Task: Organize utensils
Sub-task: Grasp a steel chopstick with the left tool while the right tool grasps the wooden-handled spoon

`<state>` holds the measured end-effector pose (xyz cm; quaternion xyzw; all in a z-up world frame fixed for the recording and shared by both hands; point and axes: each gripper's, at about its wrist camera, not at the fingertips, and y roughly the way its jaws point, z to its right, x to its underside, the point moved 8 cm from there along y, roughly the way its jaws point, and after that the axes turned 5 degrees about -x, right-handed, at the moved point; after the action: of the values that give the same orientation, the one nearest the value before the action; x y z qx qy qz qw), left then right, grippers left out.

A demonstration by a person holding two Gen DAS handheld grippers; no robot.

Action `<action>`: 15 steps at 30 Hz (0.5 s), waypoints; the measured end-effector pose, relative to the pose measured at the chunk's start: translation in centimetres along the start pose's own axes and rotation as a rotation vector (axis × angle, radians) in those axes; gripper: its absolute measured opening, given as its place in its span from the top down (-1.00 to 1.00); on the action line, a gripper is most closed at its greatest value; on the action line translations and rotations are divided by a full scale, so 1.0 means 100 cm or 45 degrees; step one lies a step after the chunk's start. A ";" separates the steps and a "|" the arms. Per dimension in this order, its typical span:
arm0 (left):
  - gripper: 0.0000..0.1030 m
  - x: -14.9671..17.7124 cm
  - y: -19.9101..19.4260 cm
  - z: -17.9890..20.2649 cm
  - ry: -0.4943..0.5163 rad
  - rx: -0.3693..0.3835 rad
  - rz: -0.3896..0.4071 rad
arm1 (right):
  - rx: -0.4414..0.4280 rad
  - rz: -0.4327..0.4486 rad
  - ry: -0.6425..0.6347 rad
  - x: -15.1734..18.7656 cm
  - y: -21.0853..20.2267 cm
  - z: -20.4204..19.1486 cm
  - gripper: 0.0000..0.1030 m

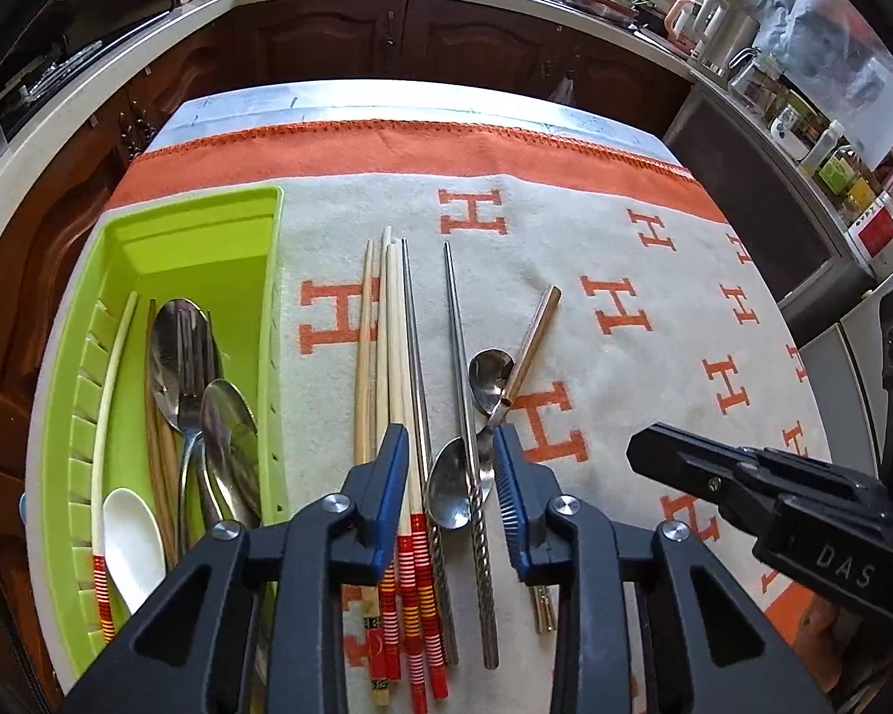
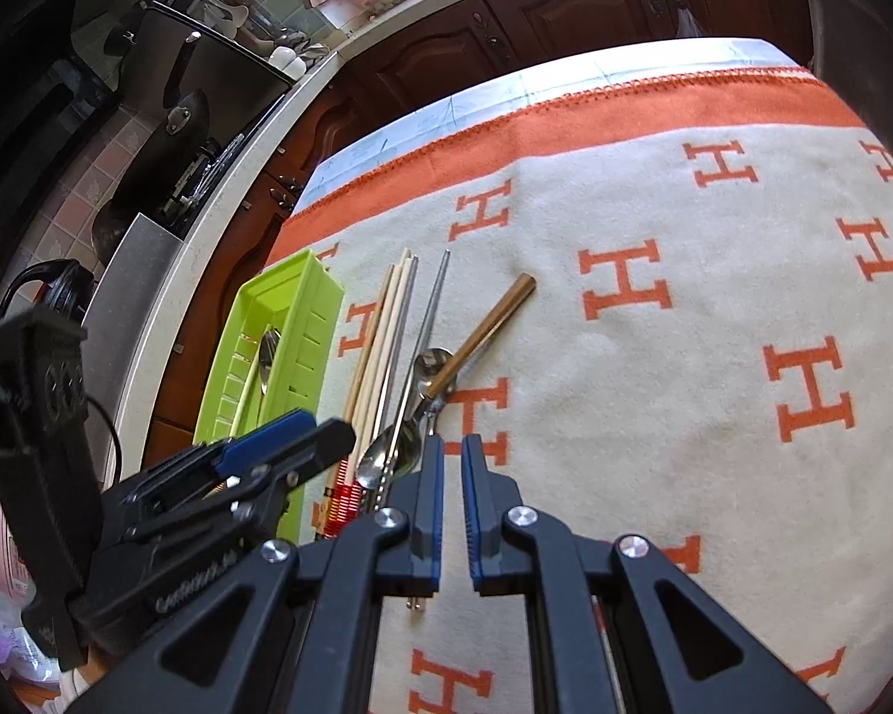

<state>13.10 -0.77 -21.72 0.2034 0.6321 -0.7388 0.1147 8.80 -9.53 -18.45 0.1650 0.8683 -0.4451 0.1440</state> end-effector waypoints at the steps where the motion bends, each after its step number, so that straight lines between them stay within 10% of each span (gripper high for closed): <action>1: 0.52 -0.001 0.003 0.001 -0.004 0.006 -0.009 | -0.006 -0.006 0.004 0.001 0.002 0.002 0.85; 15: 0.69 0.003 0.031 0.014 0.043 -0.014 -0.087 | -0.057 -0.044 0.045 0.005 0.017 0.016 0.85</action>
<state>13.99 -2.66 -24.45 0.1934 0.6447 -0.7352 0.0798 9.23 -9.88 -20.76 0.1545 0.8832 -0.4251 0.1245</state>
